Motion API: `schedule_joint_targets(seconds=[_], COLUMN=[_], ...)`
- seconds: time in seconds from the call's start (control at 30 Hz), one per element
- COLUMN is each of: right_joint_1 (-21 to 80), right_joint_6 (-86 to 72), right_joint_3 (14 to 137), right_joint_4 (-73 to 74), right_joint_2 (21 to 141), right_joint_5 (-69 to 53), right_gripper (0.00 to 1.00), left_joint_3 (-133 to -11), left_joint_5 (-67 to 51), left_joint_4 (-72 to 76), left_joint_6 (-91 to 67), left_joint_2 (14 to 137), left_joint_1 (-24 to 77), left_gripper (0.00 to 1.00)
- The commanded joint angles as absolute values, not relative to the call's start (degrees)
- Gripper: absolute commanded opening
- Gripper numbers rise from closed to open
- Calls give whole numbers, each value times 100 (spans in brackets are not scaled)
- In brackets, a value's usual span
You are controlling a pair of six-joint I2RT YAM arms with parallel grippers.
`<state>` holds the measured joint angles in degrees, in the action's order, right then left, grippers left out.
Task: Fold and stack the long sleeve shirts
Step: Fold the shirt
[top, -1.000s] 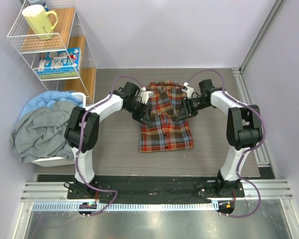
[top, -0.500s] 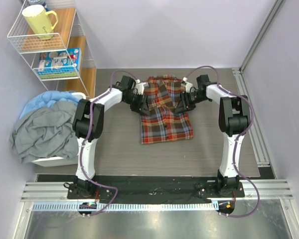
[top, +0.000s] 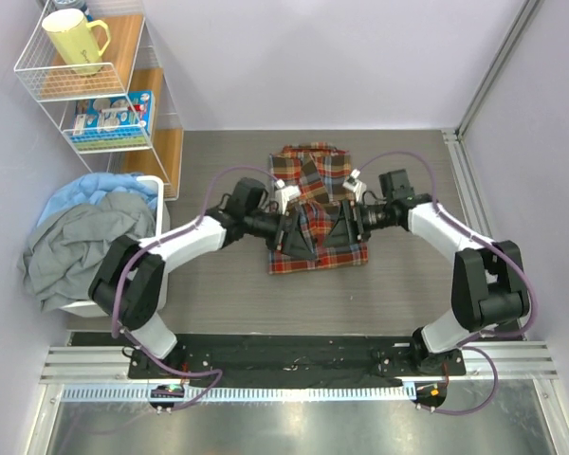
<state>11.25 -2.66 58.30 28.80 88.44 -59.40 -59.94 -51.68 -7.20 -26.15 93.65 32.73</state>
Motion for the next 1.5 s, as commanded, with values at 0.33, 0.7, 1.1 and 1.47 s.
schedule_joint_targets(seconds=[0.33, 0.7, 1.1, 1.47], right_joint_1=[625, 176, 1098, 967], right_joint_6=[-1415, 472, -1379, -1872], right_joint_3=[4878, 5367, 6670, 7147], right_joint_4=[1344, 4230, 1153, 413], right_joint_2=[11196, 10073, 10342, 12138], right_joint_5=[-6239, -6671, -5178, -4737], right_gripper=[84, 82, 33, 29], left_joint_3=[-4939, -4421, -6484, -7866], left_joint_5=[-5317, -5695, -4632, -3929], left_joint_4=[2154, 1434, -562, -1494], left_joint_6=[-4984, -4160, -2049, -1687], left_joint_2=[11434, 10197, 10159, 12128], left_joint_1=[2585, 2074, 2153, 1970], left_gripper=[82, 80, 54, 51])
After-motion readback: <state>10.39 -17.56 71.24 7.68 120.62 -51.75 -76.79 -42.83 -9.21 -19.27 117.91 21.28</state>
